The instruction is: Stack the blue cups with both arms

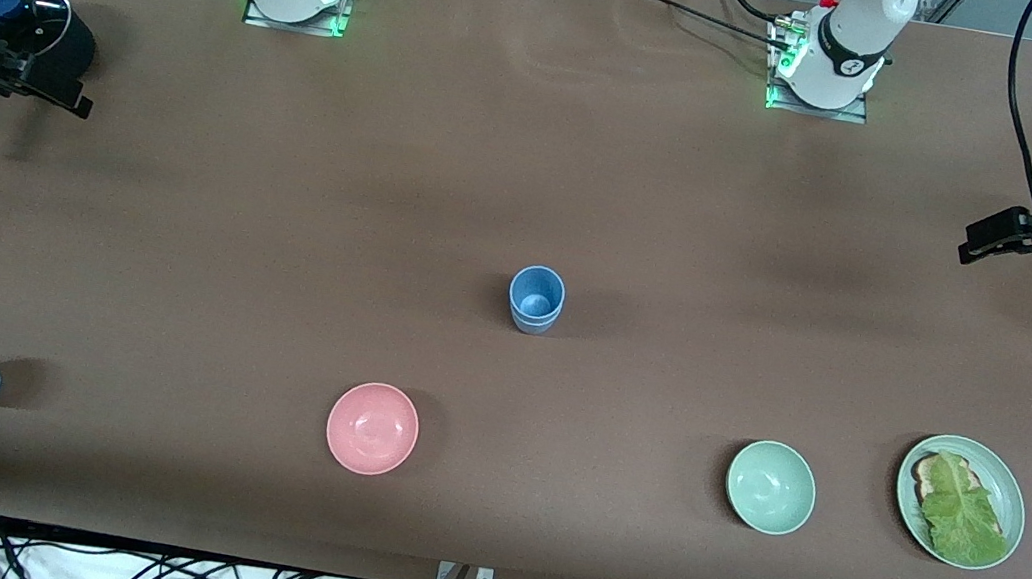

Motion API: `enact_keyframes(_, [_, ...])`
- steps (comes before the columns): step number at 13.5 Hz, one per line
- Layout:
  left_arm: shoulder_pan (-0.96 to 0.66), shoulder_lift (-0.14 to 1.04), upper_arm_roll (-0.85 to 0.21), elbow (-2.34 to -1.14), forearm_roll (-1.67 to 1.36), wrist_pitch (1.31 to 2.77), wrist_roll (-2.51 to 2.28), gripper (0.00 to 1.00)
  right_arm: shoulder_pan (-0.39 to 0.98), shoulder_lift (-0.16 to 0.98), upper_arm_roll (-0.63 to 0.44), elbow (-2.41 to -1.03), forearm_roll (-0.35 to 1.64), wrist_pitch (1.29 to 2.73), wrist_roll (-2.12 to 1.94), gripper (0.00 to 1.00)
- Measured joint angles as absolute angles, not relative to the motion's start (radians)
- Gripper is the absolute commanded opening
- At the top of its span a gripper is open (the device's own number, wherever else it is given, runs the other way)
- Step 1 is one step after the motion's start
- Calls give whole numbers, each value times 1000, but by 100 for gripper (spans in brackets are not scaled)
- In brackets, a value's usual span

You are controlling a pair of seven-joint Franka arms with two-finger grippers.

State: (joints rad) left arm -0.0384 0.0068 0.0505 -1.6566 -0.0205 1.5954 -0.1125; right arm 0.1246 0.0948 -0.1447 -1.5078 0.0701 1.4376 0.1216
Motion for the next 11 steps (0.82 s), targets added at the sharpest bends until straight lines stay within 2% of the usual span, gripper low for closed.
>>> enact_keyframes(11, [-37, 7, 52, -1653, -21, 1606, -112, 100, 131, 92, -138, -1500, 34, 1439, 24, 100])
